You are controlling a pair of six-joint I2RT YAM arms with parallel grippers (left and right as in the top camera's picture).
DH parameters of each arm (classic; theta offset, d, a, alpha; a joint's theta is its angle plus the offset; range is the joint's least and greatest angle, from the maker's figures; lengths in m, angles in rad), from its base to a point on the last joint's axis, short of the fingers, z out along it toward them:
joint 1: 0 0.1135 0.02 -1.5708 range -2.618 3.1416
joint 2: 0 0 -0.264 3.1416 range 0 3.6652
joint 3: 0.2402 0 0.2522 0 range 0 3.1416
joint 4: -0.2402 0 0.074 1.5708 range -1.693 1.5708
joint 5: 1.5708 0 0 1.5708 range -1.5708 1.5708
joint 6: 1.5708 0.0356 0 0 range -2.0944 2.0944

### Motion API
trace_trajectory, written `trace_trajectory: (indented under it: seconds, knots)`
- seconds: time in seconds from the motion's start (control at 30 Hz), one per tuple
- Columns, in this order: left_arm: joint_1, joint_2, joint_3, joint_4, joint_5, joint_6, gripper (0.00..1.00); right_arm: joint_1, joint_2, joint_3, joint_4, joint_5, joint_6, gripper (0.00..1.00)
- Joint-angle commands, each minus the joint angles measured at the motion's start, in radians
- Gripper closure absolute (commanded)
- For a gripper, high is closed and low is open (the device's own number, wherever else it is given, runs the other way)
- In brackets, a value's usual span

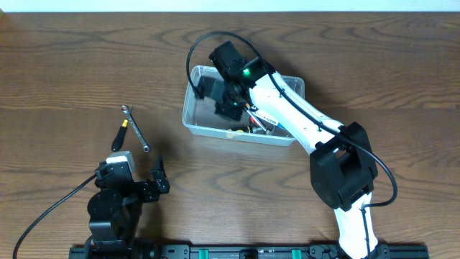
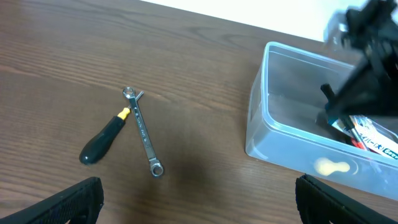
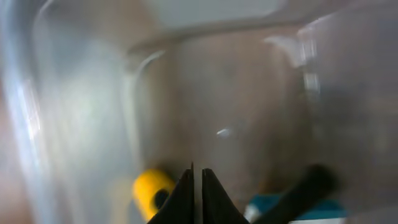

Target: Pack container

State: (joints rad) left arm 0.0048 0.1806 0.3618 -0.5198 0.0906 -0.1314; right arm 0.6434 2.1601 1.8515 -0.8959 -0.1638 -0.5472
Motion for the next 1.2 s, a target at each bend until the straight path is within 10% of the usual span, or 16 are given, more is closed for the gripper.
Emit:
trace_trajectory:
  seconds: [0.0,0.5,1.17]
  knots:
    - [0.001,0.000,0.022,0.000,0.003,-0.005,0.02,-0.023,-0.011,0.012,0.052,0.067,0.179,0.95]
    - [0.001,0.000,0.022,-0.018,0.003,-0.005,0.02,-0.069,-0.011,0.012,0.057,0.309,0.383,0.99]
    - [0.001,0.000,0.022,-0.018,0.003,-0.005,0.02,-0.068,-0.011,0.012,-0.112,-0.042,0.174,0.95]
